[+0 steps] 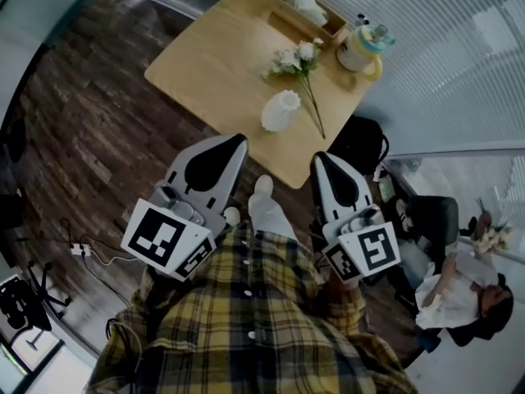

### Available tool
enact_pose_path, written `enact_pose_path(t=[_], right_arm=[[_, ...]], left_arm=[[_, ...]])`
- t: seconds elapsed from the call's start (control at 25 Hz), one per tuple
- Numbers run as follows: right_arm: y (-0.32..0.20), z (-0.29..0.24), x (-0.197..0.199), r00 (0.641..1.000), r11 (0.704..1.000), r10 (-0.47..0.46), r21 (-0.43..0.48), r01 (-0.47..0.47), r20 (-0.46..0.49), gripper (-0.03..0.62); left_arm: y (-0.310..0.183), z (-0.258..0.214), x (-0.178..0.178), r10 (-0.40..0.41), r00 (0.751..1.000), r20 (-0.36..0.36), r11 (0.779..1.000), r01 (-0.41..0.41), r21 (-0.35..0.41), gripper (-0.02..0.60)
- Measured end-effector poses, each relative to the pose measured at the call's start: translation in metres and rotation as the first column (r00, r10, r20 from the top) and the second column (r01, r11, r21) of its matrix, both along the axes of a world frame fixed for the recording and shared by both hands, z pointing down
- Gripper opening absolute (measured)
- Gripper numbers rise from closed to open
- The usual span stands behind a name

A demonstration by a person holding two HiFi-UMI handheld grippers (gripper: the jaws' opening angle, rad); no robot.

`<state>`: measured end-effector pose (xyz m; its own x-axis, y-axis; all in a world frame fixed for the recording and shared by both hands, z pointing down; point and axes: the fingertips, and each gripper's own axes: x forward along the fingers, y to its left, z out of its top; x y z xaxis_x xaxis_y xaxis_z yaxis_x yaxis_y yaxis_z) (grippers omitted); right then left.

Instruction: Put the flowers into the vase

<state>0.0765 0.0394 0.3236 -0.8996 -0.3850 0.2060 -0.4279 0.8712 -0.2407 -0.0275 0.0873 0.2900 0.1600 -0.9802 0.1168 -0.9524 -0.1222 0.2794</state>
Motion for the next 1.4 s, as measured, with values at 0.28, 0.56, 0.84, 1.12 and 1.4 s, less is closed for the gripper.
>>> enact_pose_path(t=[0.28,0.56,0.84,1.12,1.4], right_arm=[[-0.058,-0.019,0.002,0.999,0.999,-0.035,0.039,0.034,0.027,0.012],[-0.086,-0.012,0.002,1.000,1.000,-0.018,0.010,0.018,0.017,0.012],[-0.120,-0.005,-0.022,0.997,0.997,0.075,-0.005,-0.075,-0.010,0.012],[-0.153,0.001,-0.040,0.953,0.954,0.299,-0.021,-0.300,-0.053,0.012],[-0.177,0.008,-0.033,0.834,0.836,0.545,-0.020,-0.548,-0.088,0.012]], left_arm=[[-0.048,-0.016,0.002,-0.043,0.999,0.029,0.999,0.042,0.028,0.009],[-0.071,-0.019,-0.009,-0.062,0.998,0.030,0.998,0.062,0.024,0.009],[-0.111,-0.008,-0.043,0.020,1.000,0.005,1.000,-0.020,0.000,0.009],[-0.168,-0.007,-0.079,0.235,0.972,-0.014,0.972,-0.235,-0.024,0.009],[-0.213,0.011,-0.091,0.470,0.881,-0.048,0.878,-0.473,-0.080,0.009]])
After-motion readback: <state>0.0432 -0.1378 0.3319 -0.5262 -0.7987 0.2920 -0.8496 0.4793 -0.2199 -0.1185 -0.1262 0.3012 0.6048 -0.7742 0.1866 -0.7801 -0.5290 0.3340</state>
